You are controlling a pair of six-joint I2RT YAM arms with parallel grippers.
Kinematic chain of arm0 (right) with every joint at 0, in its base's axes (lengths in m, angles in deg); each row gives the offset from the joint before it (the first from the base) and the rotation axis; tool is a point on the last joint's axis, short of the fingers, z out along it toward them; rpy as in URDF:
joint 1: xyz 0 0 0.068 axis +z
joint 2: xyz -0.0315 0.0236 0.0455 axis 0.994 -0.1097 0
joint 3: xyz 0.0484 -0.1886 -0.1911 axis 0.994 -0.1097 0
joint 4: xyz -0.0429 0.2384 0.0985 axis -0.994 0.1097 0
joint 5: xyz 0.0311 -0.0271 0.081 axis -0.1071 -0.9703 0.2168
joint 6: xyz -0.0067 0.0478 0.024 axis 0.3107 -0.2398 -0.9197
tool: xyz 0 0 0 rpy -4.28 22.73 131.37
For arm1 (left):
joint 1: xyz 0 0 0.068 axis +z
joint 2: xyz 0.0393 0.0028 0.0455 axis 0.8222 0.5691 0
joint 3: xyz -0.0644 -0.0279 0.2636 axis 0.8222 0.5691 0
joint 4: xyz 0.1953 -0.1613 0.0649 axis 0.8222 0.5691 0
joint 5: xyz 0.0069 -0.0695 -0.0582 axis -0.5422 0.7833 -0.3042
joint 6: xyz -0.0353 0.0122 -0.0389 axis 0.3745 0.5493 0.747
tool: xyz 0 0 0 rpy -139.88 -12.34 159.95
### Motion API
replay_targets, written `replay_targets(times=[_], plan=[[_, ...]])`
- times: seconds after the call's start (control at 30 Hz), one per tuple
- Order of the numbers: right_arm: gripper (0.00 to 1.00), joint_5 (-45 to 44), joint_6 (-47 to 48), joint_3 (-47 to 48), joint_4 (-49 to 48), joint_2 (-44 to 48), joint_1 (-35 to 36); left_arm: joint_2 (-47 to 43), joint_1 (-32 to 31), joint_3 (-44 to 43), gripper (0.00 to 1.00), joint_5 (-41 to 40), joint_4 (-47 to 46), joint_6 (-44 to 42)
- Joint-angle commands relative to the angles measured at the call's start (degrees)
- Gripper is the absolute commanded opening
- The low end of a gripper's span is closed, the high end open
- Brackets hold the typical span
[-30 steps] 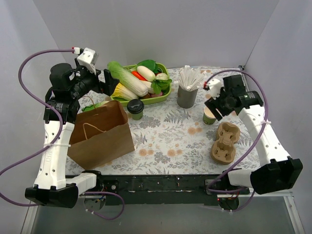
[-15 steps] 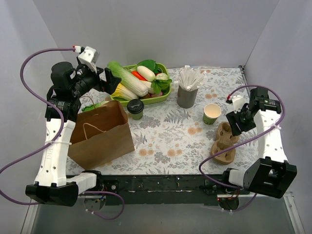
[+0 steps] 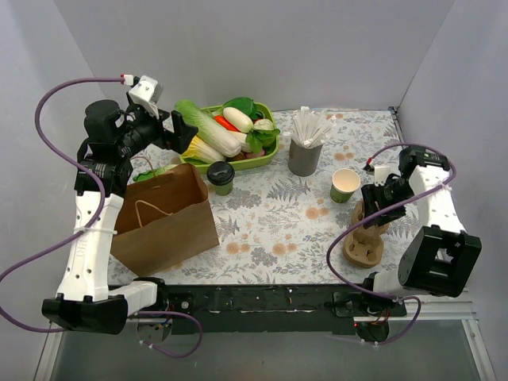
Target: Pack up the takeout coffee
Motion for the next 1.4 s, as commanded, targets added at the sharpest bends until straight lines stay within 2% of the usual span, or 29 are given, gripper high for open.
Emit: replay_targets(times=[0.0,0.33,1.17,1.27,1.37], plan=[[0.63,-0.6,-3.5,0.6,2.0,-3.1,-0.1,0.6,0.2,-0.4,0.98,0.3,1.4,-1.7],[0.7,-6.8,-6.3,0.5,1.9,-7.0,-0.1,1.7,0.2,-0.3,0.98,-1.5,2.1,-2.9],[0.73,1.2,-5.7,7.2,-5.7,-17.0,-0.4,0.8,0.2,1.5,0.98,-1.7,2.8,-3.6],[0.92,0.8,-5.2,8.8,-5.8,-17.8,-0.4,0.4,0.2,1.7,0.98,-1.8,2.8,-3.5],[0.95,1.9,-4.7,9.2,-7.7,-17.8,-0.4,0.0,0.2,1.8,0.98,-1.9,2.8,-3.4]])
